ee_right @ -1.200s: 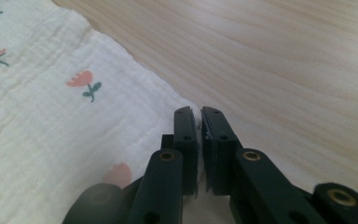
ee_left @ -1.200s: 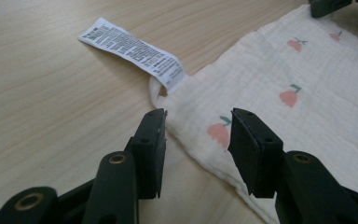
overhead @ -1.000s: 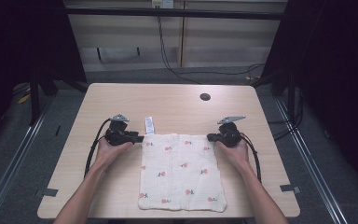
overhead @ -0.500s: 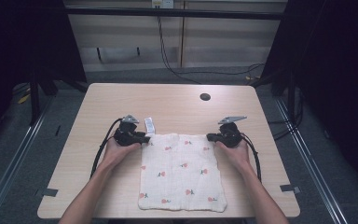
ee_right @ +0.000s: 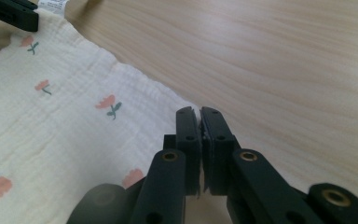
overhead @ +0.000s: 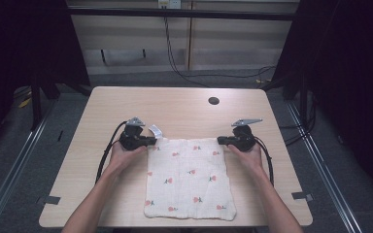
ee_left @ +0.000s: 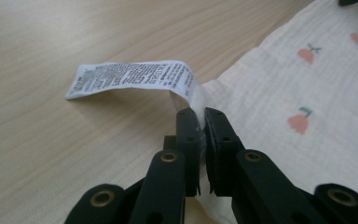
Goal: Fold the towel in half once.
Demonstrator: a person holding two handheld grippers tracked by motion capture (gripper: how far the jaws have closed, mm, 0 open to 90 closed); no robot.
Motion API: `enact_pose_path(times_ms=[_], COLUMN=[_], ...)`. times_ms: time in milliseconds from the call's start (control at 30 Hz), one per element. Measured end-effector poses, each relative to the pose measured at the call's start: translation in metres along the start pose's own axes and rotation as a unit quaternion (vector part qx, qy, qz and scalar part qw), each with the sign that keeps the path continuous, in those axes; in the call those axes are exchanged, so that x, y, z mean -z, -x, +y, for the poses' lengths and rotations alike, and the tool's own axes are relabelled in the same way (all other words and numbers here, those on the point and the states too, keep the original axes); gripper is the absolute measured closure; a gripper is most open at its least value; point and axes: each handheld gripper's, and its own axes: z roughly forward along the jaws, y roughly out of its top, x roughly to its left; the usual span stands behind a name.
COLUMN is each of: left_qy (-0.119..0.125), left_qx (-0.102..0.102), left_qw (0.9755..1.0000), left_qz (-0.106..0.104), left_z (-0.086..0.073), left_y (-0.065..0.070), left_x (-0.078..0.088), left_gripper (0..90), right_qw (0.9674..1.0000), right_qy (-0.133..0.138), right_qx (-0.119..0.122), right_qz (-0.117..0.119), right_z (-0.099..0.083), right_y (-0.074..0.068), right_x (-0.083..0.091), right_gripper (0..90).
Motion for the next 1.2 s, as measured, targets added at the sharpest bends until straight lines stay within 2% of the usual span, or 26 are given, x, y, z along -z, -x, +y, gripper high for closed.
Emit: enact_pose_path(times_ms=[67,133,200,333,400,500,567,667,833,900,1000,1100,1133,1200], left_qy=[0.011,0.022,0.021,0.034,0.038,0.042,0.042,0.045,0.063,0.070,0.072,0.071,0.066,0.072], left_qx=[0.000,-0.002,-0.009,0.007,0.008,0.013,0.021,0.016,0.007,0.007,0.007,-0.001,-0.012,-0.019], left_qw=[0.9999,0.9996,0.9996,0.9990,0.9987,0.9985,0.9986,0.9986,0.9978,0.9971,0.9967,0.9966,0.9970,0.9963], left_qz=[-0.003,-0.016,-0.016,-0.029,-0.033,-0.033,-0.024,-0.021,-0.021,-0.027,-0.037,-0.041,-0.039,-0.041], left_z=[0.003,0.006,0.007,0.006,0.006,0.010,0.014,0.022,0.033,0.031,0.020,0.014,0.014,0.015], left_y=[0.001,0.000,0.001,-0.004,-0.004,-0.004,-0.005,-0.004,-0.003,-0.002,0.002,0.009,0.013,0.019], left_x=[0.004,0.008,0.010,0.015,0.017,0.019,0.018,0.017,0.027,0.030,0.029,0.030,0.031,0.036], left_gripper=[85.1,85.4,85.4,85.4,85.4,85.4,85.6,85.6,85.6,85.6,85.6,85.6,85.6,85.6], right_qw=[1.0000,0.9999,0.9999,0.9999,0.9998,0.9997,0.9996,0.9994,0.9990,0.9988,0.9984,0.9986,0.9983,0.9983], right_qy=[0.005,0.013,0.016,0.014,0.018,0.024,0.027,0.034,0.044,0.048,0.056,0.051,0.056,0.055], right_qx=[0.000,0.002,0.004,0.005,0.003,0.004,0.002,0.003,0.004,0.000,0.003,0.009,0.008,0.009], right_qz=[0.000,0.003,0.000,0.002,0.004,0.005,0.006,0.006,0.003,0.001,0.011,0.012,0.017,0.016], right_z=[0.003,0.005,0.008,0.010,0.011,0.014,0.016,0.024,0.030,0.032,0.027,0.020,0.018,0.018], right_y=[0.000,0.001,0.001,0.003,0.004,0.005,0.005,0.006,0.009,0.010,0.006,0.002,0.001,0.001], right_x=[0.003,0.006,0.008,0.011,0.012,0.014,0.015,0.016,0.021,0.024,0.029,0.033,0.039,0.041], right_gripper=[86.5,86.5,86.5,86.5,86.6,86.6,86.6,86.6,86.6,86.6,86.6,86.6,86.6,86.6])
